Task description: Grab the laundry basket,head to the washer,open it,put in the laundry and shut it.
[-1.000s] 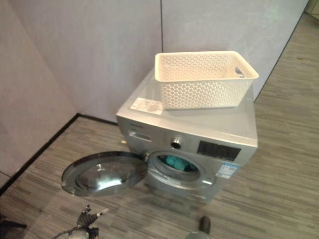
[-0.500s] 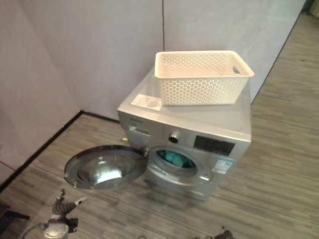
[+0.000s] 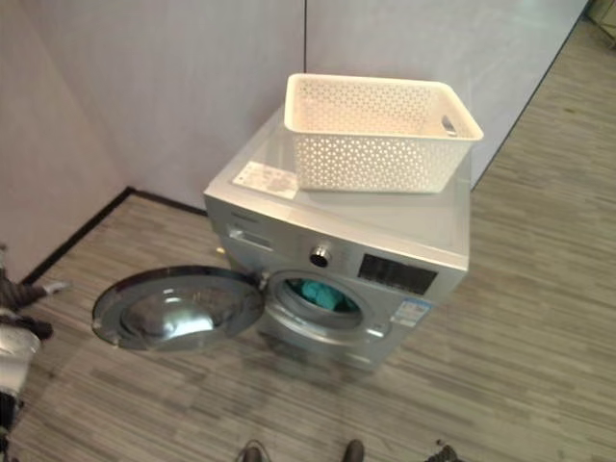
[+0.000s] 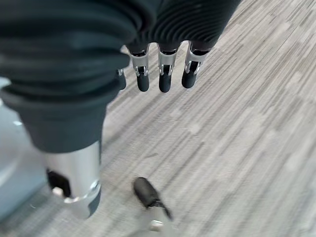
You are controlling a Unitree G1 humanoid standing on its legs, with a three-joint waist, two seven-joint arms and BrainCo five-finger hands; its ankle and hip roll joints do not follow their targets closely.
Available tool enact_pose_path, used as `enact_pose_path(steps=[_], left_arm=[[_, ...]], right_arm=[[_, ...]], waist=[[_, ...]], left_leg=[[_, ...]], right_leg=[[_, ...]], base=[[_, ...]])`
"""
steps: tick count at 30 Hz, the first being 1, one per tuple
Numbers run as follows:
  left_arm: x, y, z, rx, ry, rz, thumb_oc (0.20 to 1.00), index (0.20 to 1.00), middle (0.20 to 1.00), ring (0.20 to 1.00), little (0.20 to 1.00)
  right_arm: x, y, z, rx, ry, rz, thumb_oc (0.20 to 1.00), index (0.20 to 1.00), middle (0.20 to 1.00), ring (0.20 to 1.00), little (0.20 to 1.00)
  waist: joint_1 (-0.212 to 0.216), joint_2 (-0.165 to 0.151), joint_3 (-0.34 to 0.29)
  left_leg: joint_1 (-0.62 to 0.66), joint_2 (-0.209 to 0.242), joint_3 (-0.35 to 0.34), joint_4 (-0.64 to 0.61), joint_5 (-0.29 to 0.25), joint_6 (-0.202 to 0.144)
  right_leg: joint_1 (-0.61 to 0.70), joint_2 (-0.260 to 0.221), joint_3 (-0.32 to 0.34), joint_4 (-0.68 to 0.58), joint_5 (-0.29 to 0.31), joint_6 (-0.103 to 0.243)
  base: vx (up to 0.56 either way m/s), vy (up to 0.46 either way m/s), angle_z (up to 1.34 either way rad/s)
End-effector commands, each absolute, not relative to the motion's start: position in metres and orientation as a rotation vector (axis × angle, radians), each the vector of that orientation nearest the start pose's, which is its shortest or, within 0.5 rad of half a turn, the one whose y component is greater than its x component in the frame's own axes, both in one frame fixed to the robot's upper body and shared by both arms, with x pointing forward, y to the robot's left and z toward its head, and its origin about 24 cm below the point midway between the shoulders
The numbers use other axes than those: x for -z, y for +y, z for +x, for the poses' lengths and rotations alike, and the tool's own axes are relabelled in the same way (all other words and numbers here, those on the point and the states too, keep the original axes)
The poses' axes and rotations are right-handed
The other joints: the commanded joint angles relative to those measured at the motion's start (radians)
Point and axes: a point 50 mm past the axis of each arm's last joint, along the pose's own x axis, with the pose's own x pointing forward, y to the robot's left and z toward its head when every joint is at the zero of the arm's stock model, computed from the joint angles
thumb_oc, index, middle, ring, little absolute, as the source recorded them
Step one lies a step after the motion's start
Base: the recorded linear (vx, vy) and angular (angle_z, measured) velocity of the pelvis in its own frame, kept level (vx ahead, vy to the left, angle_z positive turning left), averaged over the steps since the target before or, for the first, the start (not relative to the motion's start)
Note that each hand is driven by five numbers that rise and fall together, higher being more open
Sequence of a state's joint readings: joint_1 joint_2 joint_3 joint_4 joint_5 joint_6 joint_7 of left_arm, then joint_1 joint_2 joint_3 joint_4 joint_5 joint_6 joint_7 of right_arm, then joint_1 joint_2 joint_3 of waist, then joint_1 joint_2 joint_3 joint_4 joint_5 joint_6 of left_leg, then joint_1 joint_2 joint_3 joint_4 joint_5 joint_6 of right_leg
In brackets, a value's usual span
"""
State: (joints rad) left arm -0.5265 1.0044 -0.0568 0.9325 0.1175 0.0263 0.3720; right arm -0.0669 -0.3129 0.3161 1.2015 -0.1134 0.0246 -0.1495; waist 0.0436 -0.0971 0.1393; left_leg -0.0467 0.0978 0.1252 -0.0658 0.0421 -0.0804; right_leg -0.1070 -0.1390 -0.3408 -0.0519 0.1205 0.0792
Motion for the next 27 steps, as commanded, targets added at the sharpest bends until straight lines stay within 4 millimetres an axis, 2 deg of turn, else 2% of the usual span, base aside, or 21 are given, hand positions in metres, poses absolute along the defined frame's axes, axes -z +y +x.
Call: enact_pose_path(steps=[1,2,3,4,7,8,9,12,14,15,16,17,18,19,20,21,23,26,27], left_arm=[[-0.183,0.441,0.283,-0.852,0.193,0.974,1.000,1.000,1.000,1.000,1.000],[-0.208,0.440,0.297,-0.860,0.206,0.951,1.000,1.000,1.000,1.000,1.000],[-0.224,0.436,0.304,-0.867,0.188,0.950,1.000,1.000,1.000,1.000,1.000],[-0.249,0.426,0.318,-0.863,0.173,0.972,1.000,1.000,1.000,1.000,1.000],[-0.270,0.413,0.330,-0.856,0.173,0.967,1.000,1.000,1.000,1.000,1.000],[-0.272,0.412,0.331,-0.856,0.171,0.968,1.000,1.000,1.000,1.000,1.000],[-0.285,0.406,0.335,-0.865,0.146,0.952,1.000,1.000,1.000,1.000,1.000],[-0.299,0.398,0.339,-0.877,0.110,0.932,1.000,1.000,1.000,1.000,1.000],[-0.301,0.397,0.340,-0.884,0.107,0.931,1.000,1.000,1.000,1.000,1.000],[-0.292,0.425,0.316,-0.960,0.155,0.911,1.000,1.000,1.000,1.000,1.000],[-0.297,0.431,0.310,-0.961,0.167,0.963,1.000,1.000,1.000,1.000,1.000],[-0.297,0.431,0.310,-0.960,0.167,0.963,1.000,1.000,1.000,1.000,1.000],[-0.306,0.437,0.302,-0.995,0.151,0.964,1.000,1.000,1.000,1.000,1.000],[-0.307,0.442,0.297,-1.016,0.173,0.971,1.000,1.000,1.000,1.000,1.000],[-0.307,0.442,0.297,-1.016,0.173,0.972,1.000,1.000,1.000,1.000,1.000],[-0.302,0.453,0.285,-1.057,0.237,0.993,1.000,1.000,1.000,1.000,1.000],[-0.290,0.462,0.276,-1.077,0.316,1.014,1.000,1.000,1.000,1.000,1.000],[-0.262,0.470,0.268,-1.052,0.446,1.037,1.000,1.000,1.000,1.000,1.000],[-0.262,0.470,0.268,-1.052,0.447,1.036,1.000,1.000,1.000,1.000,1.000]], right_arm=[[0.139,-0.248,0.150,-0.039,1.061,-0.720,1.000,1.000,1.000,1.000,1.000],[0.134,-0.241,0.167,-0.055,1.012,-0.736,1.000,1.000,1.000,1.000,1.000],[0.132,-0.238,0.174,-0.064,0.989,-0.752,1.000,1.000,1.000,1.000,1.000],[0.128,-0.232,0.186,-0.069,0.952,-0.756,1.000,1.000,1.000,1.000,1.000],[0.119,-0.223,0.207,-0.079,0.894,-0.763,1.000,1.000,1.000,1.000,1.000],[0.119,-0.222,0.207,-0.078,0.893,-0.760,1.000,1.000,1.000,1.000,1.000],[0.117,-0.218,0.213,-0.078,0.878,-0.755,1.000,1.000,1.000,1.000,1.000],[0.113,-0.211,0.222,-0.081,0.844,-0.750,1.000,1.000,1.000,1.000,1.000],[0.112,-0.207,0.225,-0.086,0.829,-0.750,1.000,1.000,1.000,1.000,1.000],[0.126,-0.210,0.193,-0.165,0.864,-0.750,1.000,1.000,1.000,1.000,1.000],[0.115,-0.223,0.203,-0.145,0.805,-0.761,1.000,1.000,1.000,1.000,1.000],[0.115,-0.224,0.203,-0.145,0.806,-0.761,1.000,1.000,1.000,1.000,1.000],[0.100,-0.223,0.217,-0.146,0.711,-0.737,1.000,1.000,1.000,1.000,1.000],[0.098,-0.223,0.217,-0.151,0.689,-0.725,1.000,1.000,1.000,1.000,1.000],[0.098,-0.223,0.217,-0.152,0.690,-0.725,1.000,1.000,1.000,1.000,1.000],[0.094,-0.221,0.215,-0.176,0.655,-0.713,1.000,1.000,1.000,1.000,1.000],[0.091,-0.216,0.215,-0.202,0.627,-0.702,1.000,1.000,1.000,1.000,1.000],[0.089,-0.216,0.212,-0.222,0.617,-0.700,1.000,1.000,1.000,1.000,1.000],[0.088,-0.217,0.212,-0.222,0.617,-0.702,1.000,1.000,1.000,1.000,1.000]], waist=[[-0.007,-0.013,0.058],[-0.009,-0.030,0.092],[-0.015,-0.036,0.109],[-0.017,-0.054,0.143],[-0.023,-0.071,0.178],[-0.022,-0.073,0.180],[-0.024,-0.081,0.202],[-0.027,-0.093,0.233],[-0.031,-0.100,0.243],[-0.064,-0.121,0.248],[-0.077,-0.136,0.250],[-0.077,-0.135,0.248],[-0.087,-0.156,0.248],[-0.095,-0.170,0.245],[-0.095,-0.170,0.243],[-0.107,-0.190,0.237],[-0.115,-0.203,0.236],[-0.125,-0.213,0.232],[-0.126,-0.212,0.231]], left_leg=[[-0.028,0.012,-0.016,0.019,-0.047,0.032],[-0.072,0.021,-0.020,0.049,-0.044,0.033],[-0.098,0.026,-0.025,0.068,-0.041,0.032],[-0.155,0.029,-0.040,0.105,-0.039,0.033],[-0.217,0.037,-0.069,0.146,-0.059,0.028],[-0.218,0.038,-0.070,0.149,-0.061,0.028],[-0.261,0.037,-0.080,0.172,-0.061,0.027],[-0.322,0.038,-0.099,0.208,-0.063,0.026],[-0.344,0.039,-0.105,0.218,-0.064,0.025],[-0.359,0.052,-0.100,0.229,-0.068,0.022],[-0.380,0.058,-0.104,0.246,-0.072,0.020],[-0.383,0.058,-0.105,0.249,-0.073,0.020],[-0.398,0.068,-0.106,0.257,-0.081,0.019],[-0.404,0.073,-0.108,0.260,-0.084,0.017],[-0.406,0.073,-0.108,0.261,-0.084,0.017],[-0.412,0.082,-0.107,0.261,-0.089,0.015],[-0.415,0.086,-0.107,0.259,-0.092,0.014],[-0.416,0.091,-0.105,0.259,-0.097,0.013],[-0.417,0.091,-0.105,0.259,-0.097,0.013]], right_leg=[[-0.012,-0.102,0.032,0.172,-0.118,0.101],[-0.041,-0.101,0.035,0.175,-0.106,0.100],[-0.055,-0.100,0.035,0.176,-0.101,0.099],[-0.079,-0.097,0.031,0.175,-0.090,0.096],[-0.105,-0.088,0.037,0.177,-0.093,0.101],[-0.106,-0.088,0.036,0.177,-0.093,0.101],[-0.124,-0.086,0.034,0.173,-0.084,0.100],[-0.151,-0.083,0.030,0.168,-0.075,0.097],[-0.165,-0.078,0.031,0.166,-0.071,0.097],[-0.187,-0.071,0.051,0.162,-0.059,0.099],[-0.198,-0.065,0.056,0.158,-0.052,0.100],[-0.200,-0.065,0.056,0.158,-0.051,0.100],[-0.209,-0.056,0.061,0.149,-0.046,0.100],[-0.214,-0.050,0.067,0.141,-0.042,0.099],[-0.215,-0.050,0.067,0.140,-0.042,0.099],[-0.222,-0.041,0.075,0.126,-0.035,0.099],[-0.227,-0.033,0.085,0.115,-0.034,0.097],[-0.232,-0.024,0.092,0.105,-0.029,0.095],[-0.232,-0.024,0.092,0.105,-0.029,0.095]], base=[[-0.16,-0.053,-0.04],[-0.17,-0.065,-0.05],[-0.22,-0.097,-0.02],[-0.15,-0.074,0.08],[-0.01,-0.047,0.12],[-0.06,-0.020,0.07],[-0.05,-0.023,0.04],[-0.05,-0.016,0.07],[-0.05,0.020,0.08],[-0.07,0.031,0.00],[-0.06,0.036,-0.09],[-0.04,-0.054,-0.20],[-0.02,-0.047,-0.15],[-0.02,-0.048,-0.11],[-0.01,-0.055,-0.09],[0.00,-0.049,-0.11],[-0.01,-0.033,-0.10],[-0.01,-0.012,-0.13],[-0.01,-0.021,-0.14]])
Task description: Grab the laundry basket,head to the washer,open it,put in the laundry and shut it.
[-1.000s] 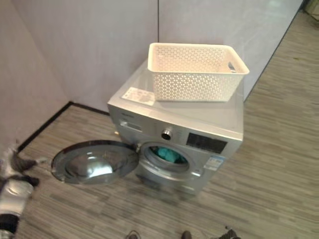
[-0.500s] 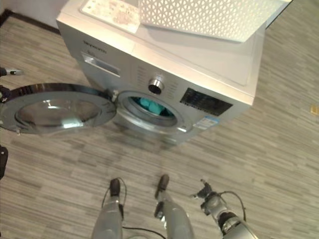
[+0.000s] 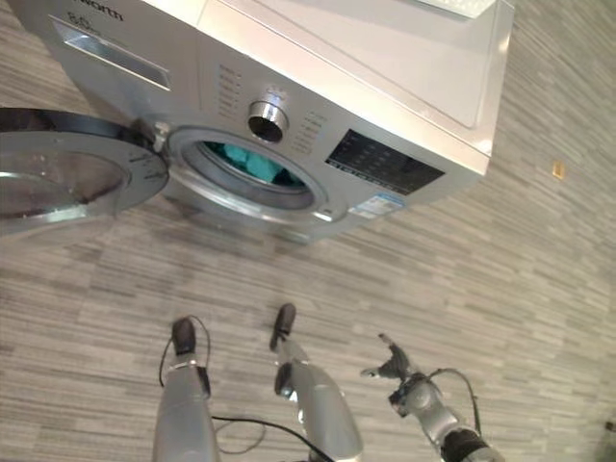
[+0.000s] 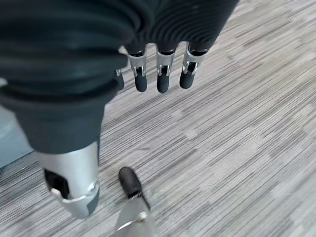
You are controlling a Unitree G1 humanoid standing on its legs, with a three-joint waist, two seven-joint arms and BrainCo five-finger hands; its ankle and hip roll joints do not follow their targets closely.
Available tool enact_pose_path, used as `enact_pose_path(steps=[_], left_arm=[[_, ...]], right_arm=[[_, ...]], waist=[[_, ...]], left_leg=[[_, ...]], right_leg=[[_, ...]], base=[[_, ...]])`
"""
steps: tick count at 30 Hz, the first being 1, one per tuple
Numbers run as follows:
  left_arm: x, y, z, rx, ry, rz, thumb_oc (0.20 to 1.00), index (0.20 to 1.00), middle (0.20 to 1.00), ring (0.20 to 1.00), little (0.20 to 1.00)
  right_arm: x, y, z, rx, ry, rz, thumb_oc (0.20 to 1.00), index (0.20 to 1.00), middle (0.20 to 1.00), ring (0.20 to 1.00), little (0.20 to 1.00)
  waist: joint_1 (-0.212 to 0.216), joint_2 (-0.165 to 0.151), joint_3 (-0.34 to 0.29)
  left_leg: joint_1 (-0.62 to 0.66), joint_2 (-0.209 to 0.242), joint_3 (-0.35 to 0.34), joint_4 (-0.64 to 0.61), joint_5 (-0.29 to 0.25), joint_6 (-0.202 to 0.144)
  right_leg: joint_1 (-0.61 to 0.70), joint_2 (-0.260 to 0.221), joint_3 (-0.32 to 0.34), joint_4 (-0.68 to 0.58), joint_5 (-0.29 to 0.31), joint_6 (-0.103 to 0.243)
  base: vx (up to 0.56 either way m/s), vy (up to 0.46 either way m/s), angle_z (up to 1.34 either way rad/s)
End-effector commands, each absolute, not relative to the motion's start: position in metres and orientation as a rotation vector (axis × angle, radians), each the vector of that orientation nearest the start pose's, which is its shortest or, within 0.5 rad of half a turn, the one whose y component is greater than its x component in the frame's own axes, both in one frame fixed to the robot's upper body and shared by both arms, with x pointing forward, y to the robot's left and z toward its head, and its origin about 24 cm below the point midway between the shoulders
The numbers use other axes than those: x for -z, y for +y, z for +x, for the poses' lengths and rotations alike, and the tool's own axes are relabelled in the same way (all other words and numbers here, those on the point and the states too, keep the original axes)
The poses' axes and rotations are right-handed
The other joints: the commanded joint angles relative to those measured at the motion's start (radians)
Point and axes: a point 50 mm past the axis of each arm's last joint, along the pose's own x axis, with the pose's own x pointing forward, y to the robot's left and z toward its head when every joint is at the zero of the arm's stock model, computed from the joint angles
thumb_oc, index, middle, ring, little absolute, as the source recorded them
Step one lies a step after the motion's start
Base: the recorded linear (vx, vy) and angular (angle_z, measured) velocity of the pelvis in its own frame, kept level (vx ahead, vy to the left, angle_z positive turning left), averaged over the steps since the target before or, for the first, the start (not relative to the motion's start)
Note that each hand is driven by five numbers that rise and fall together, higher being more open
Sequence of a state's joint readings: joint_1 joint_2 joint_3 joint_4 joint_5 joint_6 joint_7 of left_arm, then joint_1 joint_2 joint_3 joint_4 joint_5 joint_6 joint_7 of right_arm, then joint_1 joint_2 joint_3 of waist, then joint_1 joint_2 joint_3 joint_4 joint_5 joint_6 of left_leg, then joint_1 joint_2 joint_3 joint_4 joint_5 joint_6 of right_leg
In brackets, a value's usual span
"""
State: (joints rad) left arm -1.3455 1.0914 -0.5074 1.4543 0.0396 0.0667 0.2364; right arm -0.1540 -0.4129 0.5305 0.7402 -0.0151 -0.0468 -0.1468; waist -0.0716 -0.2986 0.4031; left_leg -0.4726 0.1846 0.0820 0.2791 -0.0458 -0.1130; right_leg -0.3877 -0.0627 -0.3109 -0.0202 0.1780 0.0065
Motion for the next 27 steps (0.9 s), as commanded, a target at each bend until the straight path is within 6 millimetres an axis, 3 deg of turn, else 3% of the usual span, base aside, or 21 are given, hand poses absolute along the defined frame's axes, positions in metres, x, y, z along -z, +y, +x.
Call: enact_pose_path(steps=[1,5,7,9,11,12,13,15,17,18,21,22,23,25,27], left_arm=[[-0.227,0.469,0.269,-0.968,0.547,1.011,1.000,1.000,1.000,1.000,1.000],[-0.204,0.464,0.274,-0.903,0.571,0.967,1.000,1.000,1.000,1.000,1.000],[-0.174,0.460,0.274,-0.835,0.610,0.924,1.000,1.000,1.000,1.000,1.000],[-0.163,0.457,0.275,-0.811,0.621,0.914,1.000,1.000,1.000,1.000,1.000],[-0.097,0.433,0.276,-0.660,0.687,0.878,1.000,1.000,1.000,1.000,1.000],[-0.081,0.424,0.276,-0.621,0.692,0.862,1.000,1.000,1.000,1.000,1.000],[-0.079,0.424,0.275,-0.620,0.694,0.861,1.000,1.000,1.000,1.000,1.000],[-0.043,0.402,0.273,-0.527,0.704,0.802,1.000,1.000,1.000,1.000,1.000],[0.020,0.348,0.256,-0.331,0.680,0.640,1.000,1.000,1.000,1.000,1.000],[0.020,0.348,0.256,-0.331,0.682,0.639,1.000,1.000,1.000,1.000,1.000],[0.050,0.310,0.231,-0.176,0.653,0.496,1.000,1.000,1.000,1.000,1.000],[0.061,0.297,0.213,-0.128,0.651,0.418,1.000,1.000,1.000,1.000,1.000],[0.061,0.297,0.213,-0.128,0.653,0.418,1.000,1.000,1.000,1.000,1.000],[0.064,0.290,0.197,-0.113,0.635,0.335,1.000,1.000,1.000,1.000,1.000],[0.068,0.274,0.181,-0.057,0.625,0.221,1.000,1.000,1.000,1.000,1.000]], right_arm=[[0.083,-0.218,0.215,-0.225,0.597,-0.702,1.000,1.000,1.000,1.000,1.000],[0.081,-0.222,0.214,-0.228,0.596,-0.713,1.000,1.000,1.000,1.000,1.000],[0.081,-0.225,0.212,-0.216,0.599,-0.710,1.000,1.000,1.000,1.000,1.000],[0.082,-0.226,0.210,-0.214,0.607,-0.709,1.000,1.000,1.000,1.000,1.000],[0.083,-0.236,0.202,-0.178,0.631,-0.713,1.000,1.000,1.000,1.000,1.000],[0.082,-0.240,0.201,-0.163,0.634,-0.716,1.000,1.000,1.000,1.000,1.000],[0.082,-0.241,0.200,-0.164,0.636,-0.719,1.000,1.000,1.000,1.000,1.000],[0.079,-0.254,0.196,-0.123,0.648,-0.729,1.000,1.000,1.000,1.000,1.000],[0.070,-0.287,0.182,-0.027,0.684,-0.750,1.000,1.000,1.000,1.000,1.000],[0.070,-0.288,0.182,-0.027,0.685,-0.751,1.000,1.000,1.000,1.000,1.000],[0.063,-0.314,0.168,0.038,0.714,-0.786,1.000,1.000,1.000,1.000,1.000],[0.060,-0.328,0.159,0.080,0.743,-0.796,1.000,1.000,1.000,1.000,1.000],[0.060,-0.329,0.159,0.080,0.744,-0.797,1.000,1.000,1.000,1.000,1.000],[0.059,-0.343,0.149,0.150,0.775,-0.775,1.000,1.000,1.000,1.000,1.000],[0.060,-0.355,0.141,0.206,0.811,-0.759,1.000,1.000,1.000,1.000,1.000]], waist=[[-0.018,-0.016,-0.036],[-0.024,-0.010,-0.043],[-0.024,0.001,-0.048],[-0.025,0.007,-0.051],[-0.015,0.033,-0.062],[-0.011,0.041,-0.065],[-0.011,0.043,-0.066],[-0.005,0.066,-0.075],[0.004,0.118,-0.098],[0.005,0.118,-0.098],[0.013,0.176,-0.138],[0.012,0.207,-0.167],[0.012,0.208,-0.168],[0.014,0.241,-0.189],[0.029,0.290,-0.200]], left_leg=[[0.017,0.007,-0.063,-0.088,-0.013,0.045],[0.036,0.008,-0.059,-0.100,-0.011,0.043],[0.065,0.010,-0.050,-0.110,-0.009,0.040],[0.075,0.011,-0.045,-0.113,-0.010,0.039],[0.130,0.017,-0.027,-0.125,-0.010,0.036],[0.149,0.019,-0.022,-0.131,-0.009,0.035],[0.151,0.019,-0.021,-0.133,-0.009,0.034],[0.194,0.022,-0.010,-0.154,-0.001,0.031],[0.261,0.016,0.027,-0.207,0.052,0.029],[0.264,0.016,0.028,-0.209,0.053,0.029],[0.314,0.024,0.052,-0.253,0.081,0.023],[0.332,0.031,0.057,-0.271,0.102,0.019],[0.333,0.031,0.057,-0.272,0.103,0.019],[0.341,0.044,0.058,-0.280,0.132,0.010],[0.316,0.054,0.030,-0.323,0.228,-0.009]], right_leg=[[0.052,-0.092,0.073,0.065,-0.087,0.164],[0.062,-0.086,0.082,0.058,-0.088,0.161],[0.077,-0.083,0.091,0.055,-0.089,0.159],[0.082,-0.082,0.094,0.055,-0.090,0.158],[0.119,-0.077,0.105,0.053,-0.097,0.151],[0.131,-0.076,0.107,0.052,-0.099,0.149],[0.133,-0.075,0.108,0.051,-0.099,0.148],[0.160,-0.074,0.115,0.045,-0.105,0.143],[0.207,-0.076,0.118,0.021,-0.101,0.129],[0.208,-0.076,0.119,0.021,-0.101,0.129],[0.245,-0.064,0.128,-0.002,-0.114,0.124],[0.262,-0.050,0.138,-0.012,-0.128,0.118],[0.262,-0.049,0.138,-0.012,-0.128,0.118],[0.277,-0.030,0.141,-0.024,-0.139,0.111],[0.281,-0.017,0.116,-0.045,-0.154,0.102]], base=[[-0.01,-0.018,-0.11],[-0.01,-0.014,-0.09],[-0.02,-0.013,-0.05],[0.00,-0.014,-0.05],[-0.01,-0.051,-0.15],[-0.02,-0.045,-0.11],[0.00,-0.028,-0.06],[-0.01,-0.018,-0.12],[-0.04,-0.025,-0.07],[0.03,0.001,-0.11],[0.04,-0.022,-0.16],[0.04,-0.052,-0.20],[0.02,-0.096,-0.25],[-0.06,-0.107,-0.16],[-0.12,-0.059,-0.10]])
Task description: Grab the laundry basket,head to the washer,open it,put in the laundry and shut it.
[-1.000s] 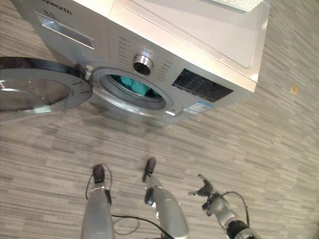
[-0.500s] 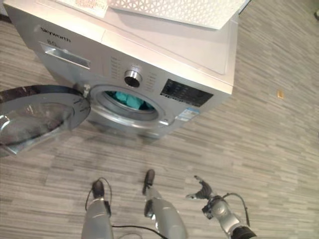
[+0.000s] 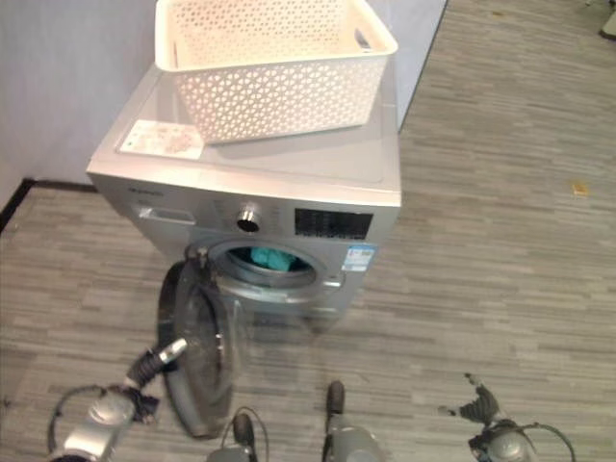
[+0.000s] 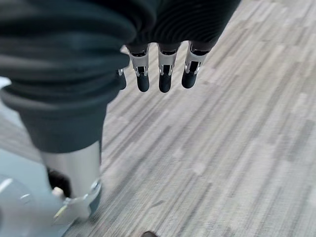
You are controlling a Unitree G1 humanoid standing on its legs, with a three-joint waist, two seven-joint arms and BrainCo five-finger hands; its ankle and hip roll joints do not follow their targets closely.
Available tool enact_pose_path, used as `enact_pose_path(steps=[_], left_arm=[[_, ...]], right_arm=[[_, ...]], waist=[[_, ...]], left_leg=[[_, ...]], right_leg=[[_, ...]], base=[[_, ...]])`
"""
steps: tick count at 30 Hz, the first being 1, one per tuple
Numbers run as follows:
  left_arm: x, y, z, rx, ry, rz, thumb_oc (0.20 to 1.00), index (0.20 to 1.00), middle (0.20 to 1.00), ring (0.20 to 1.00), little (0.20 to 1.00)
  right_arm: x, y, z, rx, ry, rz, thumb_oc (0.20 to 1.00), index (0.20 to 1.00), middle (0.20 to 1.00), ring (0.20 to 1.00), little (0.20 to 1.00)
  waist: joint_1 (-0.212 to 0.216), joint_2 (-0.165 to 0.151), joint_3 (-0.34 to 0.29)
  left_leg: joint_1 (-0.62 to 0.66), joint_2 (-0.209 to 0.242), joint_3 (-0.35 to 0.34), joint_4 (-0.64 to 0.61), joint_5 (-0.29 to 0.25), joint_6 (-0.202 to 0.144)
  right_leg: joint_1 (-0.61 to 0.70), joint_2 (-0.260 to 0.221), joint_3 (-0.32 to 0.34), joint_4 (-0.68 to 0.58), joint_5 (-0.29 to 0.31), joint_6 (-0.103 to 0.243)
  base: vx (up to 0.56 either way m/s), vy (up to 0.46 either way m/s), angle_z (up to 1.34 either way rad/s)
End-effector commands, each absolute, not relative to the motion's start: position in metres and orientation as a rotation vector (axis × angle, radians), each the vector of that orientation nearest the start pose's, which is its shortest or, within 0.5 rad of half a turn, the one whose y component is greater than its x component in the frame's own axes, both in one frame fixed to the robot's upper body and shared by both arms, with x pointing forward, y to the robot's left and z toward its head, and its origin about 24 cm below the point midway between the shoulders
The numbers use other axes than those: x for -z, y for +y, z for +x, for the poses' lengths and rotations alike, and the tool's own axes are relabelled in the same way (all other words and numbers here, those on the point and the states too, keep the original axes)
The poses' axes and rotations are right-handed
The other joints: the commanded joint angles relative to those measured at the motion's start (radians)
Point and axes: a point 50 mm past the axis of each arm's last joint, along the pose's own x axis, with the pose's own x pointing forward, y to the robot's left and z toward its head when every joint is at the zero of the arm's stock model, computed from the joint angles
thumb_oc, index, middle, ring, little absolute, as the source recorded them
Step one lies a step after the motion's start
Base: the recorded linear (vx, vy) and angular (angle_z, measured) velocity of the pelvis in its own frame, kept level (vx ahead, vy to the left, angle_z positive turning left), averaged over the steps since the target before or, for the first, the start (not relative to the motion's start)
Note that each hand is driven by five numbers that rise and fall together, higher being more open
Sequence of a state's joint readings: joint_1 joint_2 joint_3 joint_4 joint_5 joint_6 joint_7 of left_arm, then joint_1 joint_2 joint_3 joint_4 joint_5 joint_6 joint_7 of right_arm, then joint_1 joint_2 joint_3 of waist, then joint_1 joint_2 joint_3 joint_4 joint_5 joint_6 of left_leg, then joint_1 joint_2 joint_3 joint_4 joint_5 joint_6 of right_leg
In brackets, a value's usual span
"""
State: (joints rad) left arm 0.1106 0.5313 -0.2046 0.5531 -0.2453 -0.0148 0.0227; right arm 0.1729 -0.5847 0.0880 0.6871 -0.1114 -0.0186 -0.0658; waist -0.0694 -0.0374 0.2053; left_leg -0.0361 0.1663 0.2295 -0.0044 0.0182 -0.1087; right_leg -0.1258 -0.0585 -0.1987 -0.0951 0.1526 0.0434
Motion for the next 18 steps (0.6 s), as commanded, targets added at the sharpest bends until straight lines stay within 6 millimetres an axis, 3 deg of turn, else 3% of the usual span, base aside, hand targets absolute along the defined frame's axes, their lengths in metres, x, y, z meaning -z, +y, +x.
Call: enact_pose_path(steps=[1,2,3,5,7,8,9,11,12,13,14,15,16,18], left_arm=[[0.067,0.274,0.181,-0.058,0.625,0.221,1.000,1.000,1.000,1.000,1.000],[0.063,0.265,0.184,-0.011,0.595,0.198,1.000,1.000,1.000,1.000,1.000],[0.056,0.265,0.188,-0.011,0.561,0.159,1.000,1.000,1.000,1.000,1.000],[0.052,0.268,0.186,-0.003,0.556,0.166,1.000,1.000,1.000,1.000,1.000],[0.056,0.268,0.177,0.011,0.588,0.176,1.000,1.000,1.000,1.000,1.000],[0.060,0.265,0.170,0.028,0.609,0.178,1.000,1.000,1.000,1.000,1.000],[0.062,0.259,0.169,0.039,0.615,0.160,1.000,1.000,1.000,1.000,1.000],[0.061,0.255,0.173,0.052,0.598,0.158,1.000,1.000,1.000,1.000,1.000],[0.054,0.226,0.192,0.127,0.511,0.076,1.000,1.000,1.000,1.000,1.000],[0.054,0.226,0.192,0.127,0.511,0.076,1.000,1.000,1.000,1.000,1.000],[0.053,0.198,0.207,0.229,0.468,0.056,1.000,1.000,1.000,1.000,1.000],[0.053,0.179,0.215,0.297,0.445,0.093,1.000,1.000,1.000,1.000,1.000],[0.053,0.179,0.215,0.298,0.444,0.093,1.000,1.000,1.000,1.000,1.000],[0.054,0.150,0.227,0.391,0.415,0.175,1.000,1.000,1.000,1.000,1.000]], right_arm=[[0.060,-0.355,0.141,0.206,0.810,-0.759,1.000,1.000,1.000,1.000,1.000],[0.059,-0.359,0.140,0.221,0.817,-0.770,1.000,1.000,1.000,1.000,1.000],[0.056,-0.357,0.147,0.212,0.788,-0.786,1.000,1.000,1.000,1.000,1.000],[0.058,-0.357,0.144,0.204,0.798,-0.786,1.000,1.000,1.000,1.000,1.000],[0.062,-0.357,0.140,0.179,0.832,-0.810,1.000,1.000,1.000,1.000,1.000],[0.066,-0.355,0.137,0.162,0.857,-0.812,1.000,1.000,1.000,1.000,1.000],[0.074,-0.355,0.126,0.186,0.903,-0.786,1.000,1.000,1.000,1.000,1.000],[0.077,-0.354,0.123,0.211,0.909,-0.764,1.000,1.000,1.000,1.000,1.000],[0.096,-0.339,0.105,0.201,0.972,-0.714,1.000,1.000,1.000,1.000,1.000],[0.096,-0.339,0.105,0.202,0.971,-0.714,1.000,1.000,1.000,1.000,1.000],[0.112,-0.319,0.094,0.119,1.022,-0.703,1.000,1.000,1.000,1.000,1.000],[0.119,-0.307,0.092,0.074,1.031,-0.694,1.000,1.000,1.000,1.000,1.000],[0.119,-0.308,0.092,0.075,1.031,-0.694,1.000,1.000,1.000,1.000,1.000],[0.125,-0.288,0.100,0.009,1.010,-0.645,1.000,1.000,1.000,1.000,1.000]], waist=[[0.025,0.029,-0.005],[0.047,0.056,0.004],[0.049,0.054,0.012],[0.046,0.048,0.009],[0.035,0.027,-0.007],[0.011,0.026,-0.033],[-0.010,0.046,-0.061],[-0.021,0.049,-0.067],[-0.044,0.066,-0.080],[-0.044,0.066,-0.079],[-0.050,0.060,-0.086],[-0.051,0.053,-0.092],[-0.050,0.053,-0.090],[-0.050,0.035,-0.097]], left_leg=[[-0.125,0.072,-0.119,-0.041,0.168,-0.013],[-0.204,0.076,-0.128,-0.053,0.301,-0.047],[-0.229,0.064,-0.151,-0.040,0.304,-0.055],[-0.232,0.054,-0.157,-0.022,0.280,-0.040],[-0.208,0.041,-0.176,0.150,0.194,-0.019],[-0.108,0.060,-0.102,0.191,0.089,-0.003],[-0.018,0.075,-0.016,0.114,0.073,-0.004],[-0.013,0.083,0.003,0.104,0.090,-0.010],[0.041,0.114,0.018,0.077,0.084,-0.034],[0.042,0.114,0.018,0.077,0.084,-0.034],[0.054,0.113,0.028,0.050,0.097,-0.031],[0.062,0.107,0.019,0.036,0.093,-0.031],[0.064,0.107,0.019,0.035,0.093,-0.031],[0.075,0.091,0.003,0.008,0.082,-0.029]], right_leg=[[0.015,-0.022,0.002,0.029,-0.126,0.065],[0.029,-0.028,-0.039,0.009,-0.137,0.054],[0.019,-0.037,-0.048,0.008,-0.142,0.043],[0.013,-0.046,-0.060,0.008,-0.145,0.045],[0.001,-0.057,-0.061,0.008,-0.132,0.043],[-0.001,-0.052,-0.059,0.008,-0.135,0.044],[0.008,-0.037,-0.067,0.008,-0.149,0.050],[0.013,-0.035,-0.071,0.008,-0.147,0.046],[0.068,-0.013,-0.082,0.008,-0.183,0.041],[0.068,-0.013,-0.082,0.008,-0.183,0.041],[0.082,-0.012,-0.095,0.008,-0.174,0.029],[0.092,-0.010,-0.094,0.008,-0.176,0.027],[0.093,-0.010,-0.094,0.008,-0.176,0.027],[0.103,-0.012,-0.093,0.008,-0.175,0.031]], base=[[-0.17,-0.002,0.00],[-0.25,-0.052,0.21],[-0.30,-0.085,0.44],[-0.15,-0.089,0.70],[-0.12,-0.143,0.43],[-0.05,-0.080,0.36],[0.00,-0.032,0.16],[0.06,-0.032,0.28],[0.13,-0.058,0.63],[0.09,-0.079,0.81],[-0.02,-0.035,0.86],[-0.02,-0.035,0.75],[0.03,-0.018,0.36],[0.01,-0.030,0.06]])
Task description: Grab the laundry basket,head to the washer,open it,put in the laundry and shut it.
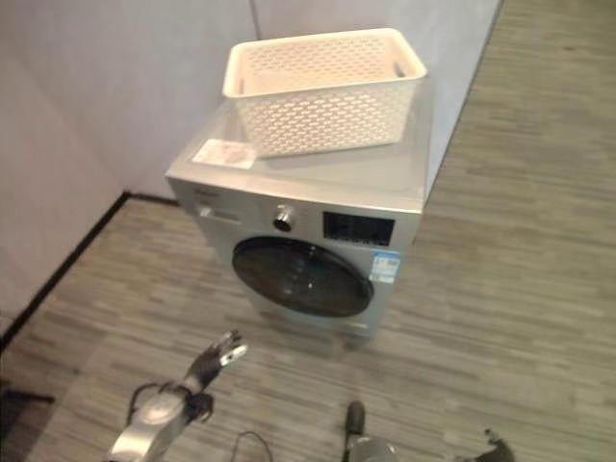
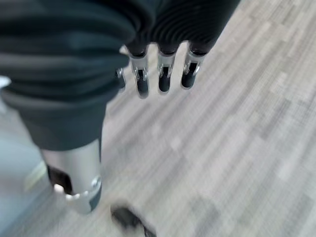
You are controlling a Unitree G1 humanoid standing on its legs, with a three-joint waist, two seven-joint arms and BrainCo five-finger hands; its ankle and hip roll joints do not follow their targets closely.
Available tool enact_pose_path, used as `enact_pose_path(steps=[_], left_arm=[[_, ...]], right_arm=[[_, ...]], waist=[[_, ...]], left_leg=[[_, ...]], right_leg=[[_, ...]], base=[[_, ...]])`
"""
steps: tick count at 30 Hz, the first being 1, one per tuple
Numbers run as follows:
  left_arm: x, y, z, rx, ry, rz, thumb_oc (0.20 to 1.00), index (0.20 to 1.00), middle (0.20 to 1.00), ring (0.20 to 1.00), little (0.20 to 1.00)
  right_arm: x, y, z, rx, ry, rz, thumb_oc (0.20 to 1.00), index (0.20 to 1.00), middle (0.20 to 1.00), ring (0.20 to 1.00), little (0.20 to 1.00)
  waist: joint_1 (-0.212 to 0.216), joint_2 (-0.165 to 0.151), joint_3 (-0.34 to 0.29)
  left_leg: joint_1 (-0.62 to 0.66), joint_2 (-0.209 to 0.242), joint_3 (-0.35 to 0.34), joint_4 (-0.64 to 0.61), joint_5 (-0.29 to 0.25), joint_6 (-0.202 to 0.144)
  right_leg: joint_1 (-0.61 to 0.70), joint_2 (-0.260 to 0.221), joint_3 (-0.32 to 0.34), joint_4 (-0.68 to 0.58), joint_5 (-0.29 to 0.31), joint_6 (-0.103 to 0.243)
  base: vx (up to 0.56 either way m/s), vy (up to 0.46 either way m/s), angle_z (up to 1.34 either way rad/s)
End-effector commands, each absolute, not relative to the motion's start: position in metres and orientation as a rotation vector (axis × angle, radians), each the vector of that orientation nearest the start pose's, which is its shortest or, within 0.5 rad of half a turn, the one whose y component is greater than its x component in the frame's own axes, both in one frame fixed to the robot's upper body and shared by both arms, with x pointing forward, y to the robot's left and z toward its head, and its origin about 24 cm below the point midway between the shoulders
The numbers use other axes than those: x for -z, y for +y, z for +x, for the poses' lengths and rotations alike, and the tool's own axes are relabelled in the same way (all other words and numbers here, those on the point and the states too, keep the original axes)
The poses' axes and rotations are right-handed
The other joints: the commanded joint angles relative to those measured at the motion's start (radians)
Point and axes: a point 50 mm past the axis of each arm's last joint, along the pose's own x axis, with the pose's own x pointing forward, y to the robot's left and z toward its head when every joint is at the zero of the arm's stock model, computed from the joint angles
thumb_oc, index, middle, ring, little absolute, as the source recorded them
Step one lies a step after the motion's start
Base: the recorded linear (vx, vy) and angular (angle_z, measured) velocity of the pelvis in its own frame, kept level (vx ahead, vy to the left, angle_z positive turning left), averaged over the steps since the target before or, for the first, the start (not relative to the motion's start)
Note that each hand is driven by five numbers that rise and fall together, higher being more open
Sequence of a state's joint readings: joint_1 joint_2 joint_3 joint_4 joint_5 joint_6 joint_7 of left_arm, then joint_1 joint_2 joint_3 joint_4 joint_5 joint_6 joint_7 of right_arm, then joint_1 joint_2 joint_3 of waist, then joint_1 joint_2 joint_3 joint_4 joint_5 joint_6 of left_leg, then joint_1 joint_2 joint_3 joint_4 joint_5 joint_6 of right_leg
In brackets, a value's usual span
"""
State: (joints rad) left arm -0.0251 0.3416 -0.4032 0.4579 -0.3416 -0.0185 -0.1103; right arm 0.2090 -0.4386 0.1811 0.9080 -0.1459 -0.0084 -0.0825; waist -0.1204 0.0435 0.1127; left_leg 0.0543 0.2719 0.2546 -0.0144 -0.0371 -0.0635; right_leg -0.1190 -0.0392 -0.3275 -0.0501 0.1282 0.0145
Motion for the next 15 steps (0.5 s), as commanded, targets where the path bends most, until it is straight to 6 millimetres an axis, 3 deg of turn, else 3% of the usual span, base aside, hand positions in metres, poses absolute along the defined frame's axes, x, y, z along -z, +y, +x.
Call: enact_pose_path(steps=[1,4,8,9,12,13,15], left_arm=[[0.051,0.142,0.230,0.428,0.388,0.225,1.000,1.000,1.000,1.000,1.000],[0.054,0.152,0.221,0.422,0.403,0.234,1.000,1.000,1.000,1.000,1.000],[0.083,0.196,0.182,0.292,0.552,0.278,1.000,1.000,1.000,1.000,1.000],[0.083,0.197,0.181,0.291,0.552,0.278,1.000,1.000,1.000,1.000,1.000],[0.099,0.229,0.154,0.137,0.656,0.278,1.000,1.000,1.000,1.000,1.000],[0.099,0.230,0.154,0.136,0.656,0.278,1.000,1.000,1.000,1.000,1.000],[0.100,0.253,0.144,-0.021,0.662,0.268,1.000,1.000,1.000,1.000,1.000]], right_arm=[[0.130,-0.269,0.105,-0.061,0.990,-0.565,1.000,1.000,1.000,1.000,1.000],[0.133,-0.255,0.105,-0.141,0.975,-0.559,1.000,1.000,1.000,1.000,1.000],[0.134,-0.238,0.116,-0.163,0.936,-0.493,1.000,1.000,1.000,1.000,1.000],[0.134,-0.238,0.115,-0.164,0.936,-0.493,1.000,1.000,1.000,1.000,1.000],[0.137,-0.236,0.111,-0.133,0.948,-0.450,1.000,1.000,1.000,1.000,1.000],[0.137,-0.236,0.111,-0.133,0.947,-0.450,1.000,1.000,1.000,1.000,1.000],[0.143,-0.233,0.103,-0.112,0.979,-0.433,1.000,1.000,1.000,1.000,1.000]], waist=[[0.012,-0.055,-0.005],[0.029,-0.062,-0.007],[0.071,-0.062,-0.001],[0.070,-0.063,-0.002],[0.093,-0.056,-0.001],[0.093,-0.056,-0.001],[0.121,-0.056,0.011]], left_leg=[[-0.010,-0.027,-0.037,-0.004,0.117,-0.070],[-0.014,-0.030,-0.045,-0.006,0.117,-0.071],[-0.021,-0.033,-0.057,0.009,0.115,-0.074],[-0.022,-0.033,-0.057,0.009,0.115,-0.074],[-0.038,-0.019,-0.071,0.036,0.148,-0.085],[-0.039,-0.019,-0.072,0.036,0.148,-0.085],[-0.078,0.007,-0.110,0.130,0.197,-0.101]], right_leg=[[0.099,-0.037,0.027,-0.037,-0.144,0.065],[0.102,-0.045,0.015,-0.037,-0.139,0.068],[0.111,-0.048,0.013,-0.037,-0.137,0.070],[0.111,-0.048,0.013,-0.037,-0.137,0.070],[0.114,-0.039,0.009,-0.037,-0.143,0.062],[0.114,-0.039,0.008,-0.037,-0.143,0.062],[0.127,-0.023,0.007,-0.037,-0.158,0.047]], base=[[0.00,-0.053,-0.02],[0.00,-0.039,0.00],[-0.01,-0.034,0.07],[-0.03,-0.034,0.09],[-0.03,-0.046,0.22],[-0.03,-0.074,0.19],[-0.06,-0.111,0.17]])
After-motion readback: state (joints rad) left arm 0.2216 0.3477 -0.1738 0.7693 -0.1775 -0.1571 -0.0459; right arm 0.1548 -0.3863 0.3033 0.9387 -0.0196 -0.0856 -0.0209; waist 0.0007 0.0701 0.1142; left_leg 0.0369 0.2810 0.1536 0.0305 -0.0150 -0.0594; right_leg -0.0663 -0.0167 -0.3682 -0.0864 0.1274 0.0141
